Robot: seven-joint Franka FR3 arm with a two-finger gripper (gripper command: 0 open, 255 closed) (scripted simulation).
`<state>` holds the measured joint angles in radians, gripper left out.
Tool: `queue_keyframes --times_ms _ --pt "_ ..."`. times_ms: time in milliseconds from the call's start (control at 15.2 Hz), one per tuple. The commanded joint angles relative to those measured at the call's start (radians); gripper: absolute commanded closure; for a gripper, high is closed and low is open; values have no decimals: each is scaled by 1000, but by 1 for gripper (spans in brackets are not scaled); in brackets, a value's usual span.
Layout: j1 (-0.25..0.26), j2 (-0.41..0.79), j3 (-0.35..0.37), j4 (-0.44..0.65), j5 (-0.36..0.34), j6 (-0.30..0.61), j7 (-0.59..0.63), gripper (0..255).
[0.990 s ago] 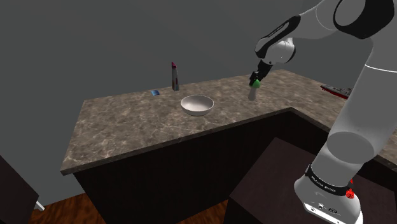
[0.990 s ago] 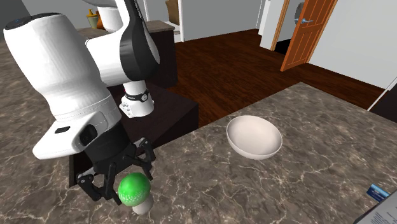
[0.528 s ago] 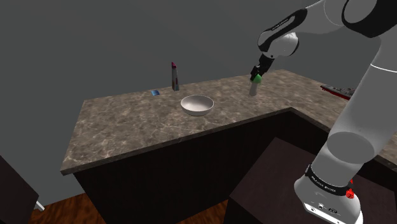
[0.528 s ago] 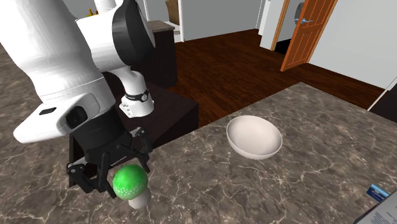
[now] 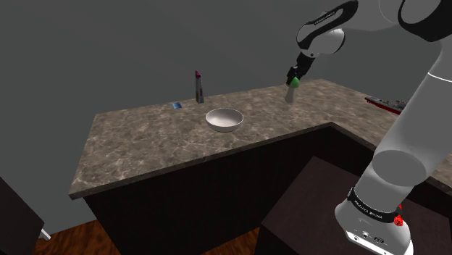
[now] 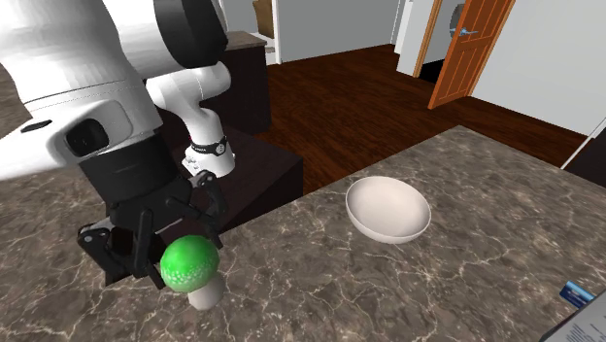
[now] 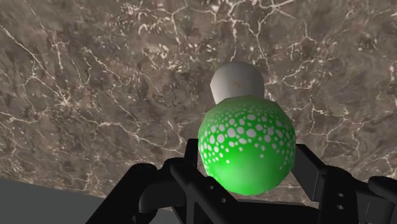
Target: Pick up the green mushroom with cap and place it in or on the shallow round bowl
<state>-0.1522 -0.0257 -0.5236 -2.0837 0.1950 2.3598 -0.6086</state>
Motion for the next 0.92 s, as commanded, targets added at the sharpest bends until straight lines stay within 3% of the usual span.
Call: queue_keyframes --times_ms 0,528,858 --pt "0 -12 1 17 -13 -26 12 255" --pt "-1 -41 4 94 -48 -126 46 255" --pt "46 -91 81 54 -117 -114 202 255"
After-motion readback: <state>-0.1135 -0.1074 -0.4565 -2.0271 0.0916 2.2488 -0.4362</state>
